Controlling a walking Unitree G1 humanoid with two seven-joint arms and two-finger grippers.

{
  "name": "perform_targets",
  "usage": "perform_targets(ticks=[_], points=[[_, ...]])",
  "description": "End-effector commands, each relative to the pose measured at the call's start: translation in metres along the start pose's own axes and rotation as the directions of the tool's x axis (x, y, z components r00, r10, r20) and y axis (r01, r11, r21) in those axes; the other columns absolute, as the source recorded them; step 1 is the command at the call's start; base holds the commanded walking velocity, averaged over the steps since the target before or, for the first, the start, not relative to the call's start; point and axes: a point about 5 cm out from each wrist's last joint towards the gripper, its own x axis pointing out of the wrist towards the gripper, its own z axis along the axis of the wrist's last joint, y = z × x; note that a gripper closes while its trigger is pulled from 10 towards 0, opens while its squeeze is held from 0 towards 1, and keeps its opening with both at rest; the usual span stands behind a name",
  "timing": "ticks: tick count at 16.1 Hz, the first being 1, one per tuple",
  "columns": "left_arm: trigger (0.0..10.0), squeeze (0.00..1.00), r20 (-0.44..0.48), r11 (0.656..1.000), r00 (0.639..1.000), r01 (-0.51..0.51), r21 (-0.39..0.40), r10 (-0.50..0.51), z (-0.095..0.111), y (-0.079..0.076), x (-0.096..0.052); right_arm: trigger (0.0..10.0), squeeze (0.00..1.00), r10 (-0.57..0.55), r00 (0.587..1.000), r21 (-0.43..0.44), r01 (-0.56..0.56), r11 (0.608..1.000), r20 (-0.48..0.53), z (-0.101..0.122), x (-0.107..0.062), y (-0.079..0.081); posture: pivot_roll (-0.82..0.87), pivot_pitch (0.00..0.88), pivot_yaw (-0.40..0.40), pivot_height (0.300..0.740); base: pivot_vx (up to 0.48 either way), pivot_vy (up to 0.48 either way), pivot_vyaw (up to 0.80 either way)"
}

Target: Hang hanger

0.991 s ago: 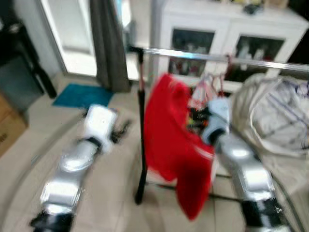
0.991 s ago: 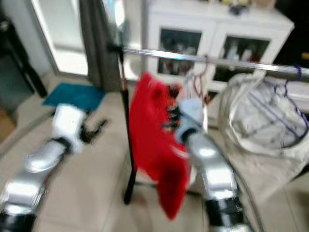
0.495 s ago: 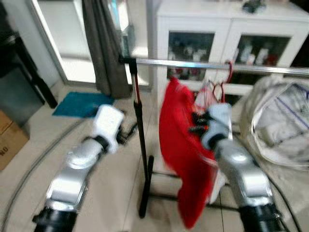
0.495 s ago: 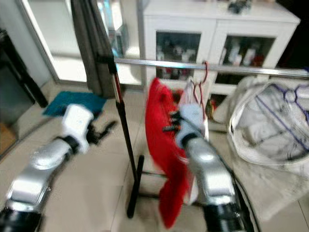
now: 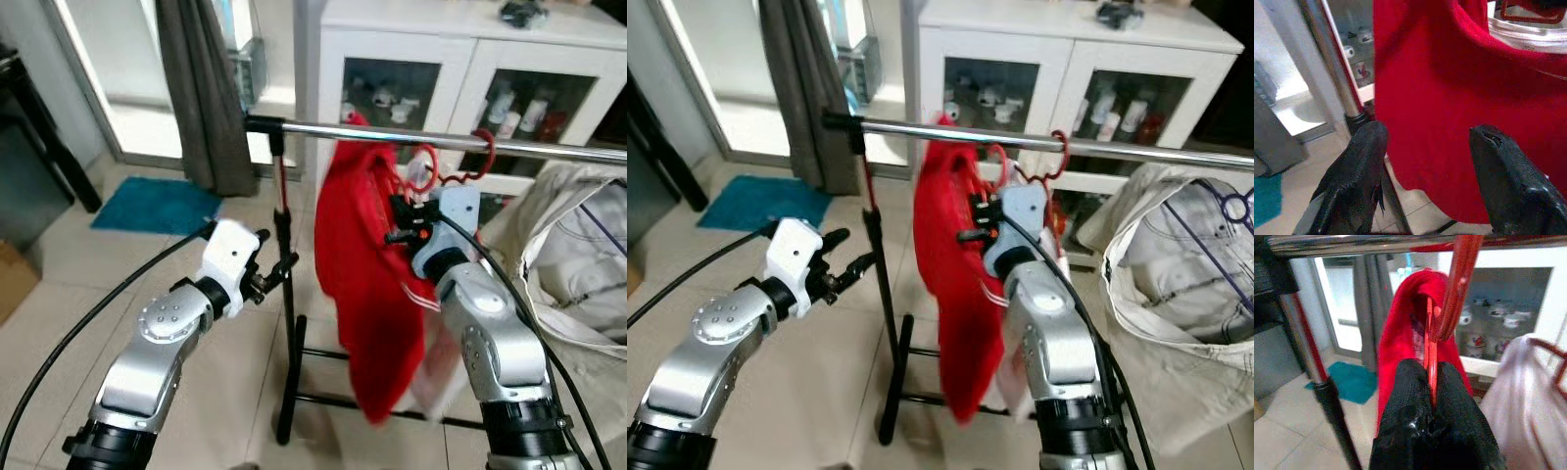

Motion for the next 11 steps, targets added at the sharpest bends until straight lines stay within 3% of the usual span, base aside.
perform_targets(ticks=[1, 4, 7, 8, 11], points=[[10.0, 0.0, 0.021, 1.0, 1.0, 0.022, 0.015, -0.022, 0.005, -0.002, -0.002, 10.0, 0.0, 0.037, 0.997, -0.005, -0.036, 0.999, 0.074, 0.018, 0.007, 0.007, -0.03, 0.0, -0.01, 0.74, 0.0, 0.0, 0.0], [10.0, 0.0, 0.008, 0.995, 0.997, 0.079, 0.053, -0.079, 0.009, -0.001, -0.004, 10.0, 0.0, 0.039, 0.999, 0.038, -0.041, 0.998, 0.03, 0.024, 0.029, 0.006, -0.02, 0.0, -0.005, 0.74, 0.0, 0.0, 0.0], [10.0, 0.0, 0.008, 0.988, 0.991, 0.134, 0.074, -0.135, 0.013, 0.003, -0.005, 10.0, 0.0, 0.004, 1.0, 0.011, -0.004, 1.0, -0.021, 0.03, 0.052, -0.001, -0.03, 0.0, 0.025, 0.74, 0.0, 0.0, 0.0], [10.0, 0.0, 0.031, 0.981, 0.983, 0.18, 0.068, -0.183, 0.016, 0.002, -0.005, 10.0, 0.0, -0.022, 0.997, -0.012, 0.021, 1.0, -0.075, 0.032, 0.066, -0.004, -0.04, 0.0, 0.037, 0.74, 0.0, 0.0, 0.0], [10.0, 0.0, 0.069, 0.975, 0.975, 0.204, 0.086, -0.21, 0.023, 0.002, -0.002, 10.0, 0.0, -0.069, 0.992, 0.021, 0.071, 0.997, -0.103, 0.037, 0.081, -0.008, -0.03, 0.0, 0.029, 0.74, 0.0, 0.0, 0.0]])
